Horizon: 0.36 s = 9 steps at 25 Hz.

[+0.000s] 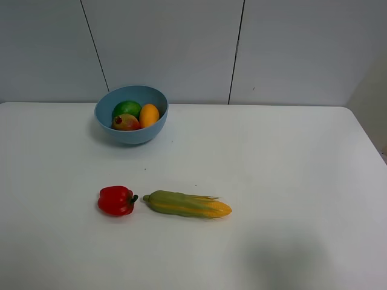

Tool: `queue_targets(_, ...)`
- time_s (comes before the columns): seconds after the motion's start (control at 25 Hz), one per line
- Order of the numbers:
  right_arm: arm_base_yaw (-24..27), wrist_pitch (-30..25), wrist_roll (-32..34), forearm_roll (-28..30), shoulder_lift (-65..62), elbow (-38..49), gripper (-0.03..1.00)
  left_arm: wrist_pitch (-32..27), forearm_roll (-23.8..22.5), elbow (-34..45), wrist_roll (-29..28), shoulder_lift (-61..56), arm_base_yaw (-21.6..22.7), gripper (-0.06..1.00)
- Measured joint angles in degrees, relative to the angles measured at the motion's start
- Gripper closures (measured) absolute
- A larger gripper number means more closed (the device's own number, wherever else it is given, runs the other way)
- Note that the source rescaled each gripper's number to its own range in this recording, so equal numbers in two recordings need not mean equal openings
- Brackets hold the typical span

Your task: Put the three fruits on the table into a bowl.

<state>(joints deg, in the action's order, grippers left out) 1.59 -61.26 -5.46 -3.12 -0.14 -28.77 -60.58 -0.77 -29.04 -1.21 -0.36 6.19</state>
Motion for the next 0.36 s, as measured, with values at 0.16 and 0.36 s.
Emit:
queue_targets(0.16, 0.0, 0.0, 0.0, 0.0, 0.0, 0.0, 0.07, 0.0, 0.0, 0.0, 0.0, 0.0, 0.0, -0.03)
queue_targets(0.36, 0.0, 0.0, 0.0, 0.0, 0.0, 0.0, 0.07, 0.0, 0.0, 0.0, 0.0, 0.0, 0.0, -0.03)
